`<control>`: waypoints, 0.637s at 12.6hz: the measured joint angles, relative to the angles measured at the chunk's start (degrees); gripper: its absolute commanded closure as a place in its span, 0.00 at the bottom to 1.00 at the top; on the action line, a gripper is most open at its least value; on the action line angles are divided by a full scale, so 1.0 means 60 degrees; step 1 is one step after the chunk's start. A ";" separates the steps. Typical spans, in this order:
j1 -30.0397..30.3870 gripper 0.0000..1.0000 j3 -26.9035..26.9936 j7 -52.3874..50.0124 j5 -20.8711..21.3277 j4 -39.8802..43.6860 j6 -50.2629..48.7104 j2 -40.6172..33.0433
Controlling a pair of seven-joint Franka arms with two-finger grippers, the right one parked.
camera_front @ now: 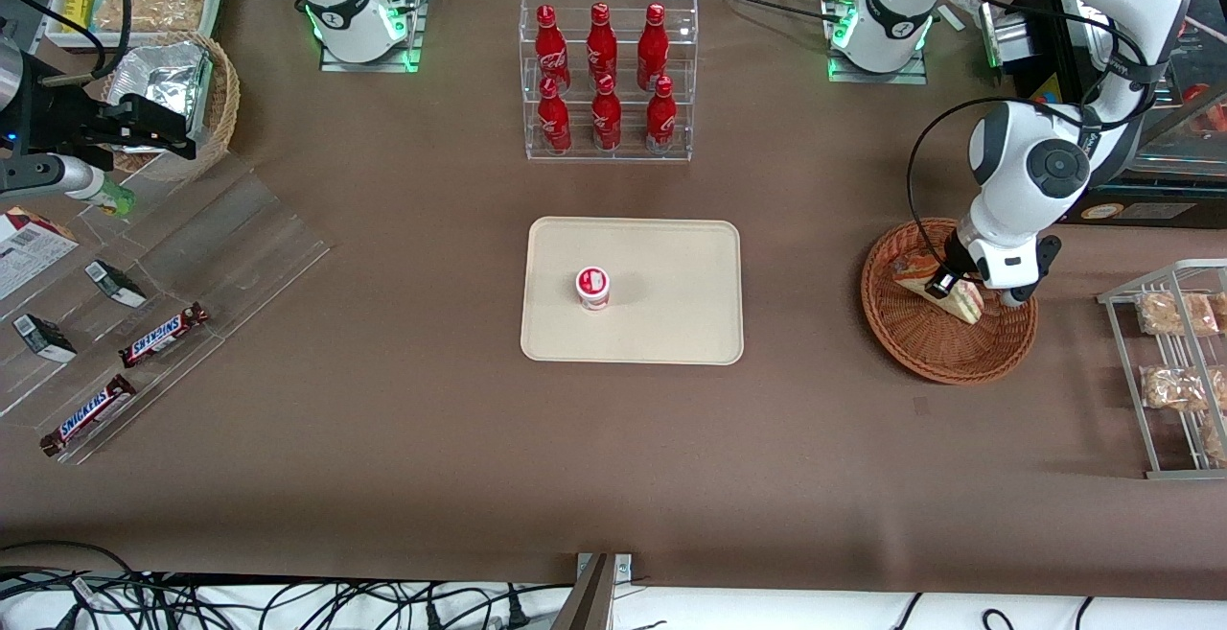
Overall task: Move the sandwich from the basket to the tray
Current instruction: 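Lower the left gripper and close it on the sandwich, then lift the sandwich and carry it over the cream tray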
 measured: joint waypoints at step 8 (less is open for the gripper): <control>-0.0107 1.00 -0.1026 0.2568 -0.0028 0.2746 -0.5147 -0.0982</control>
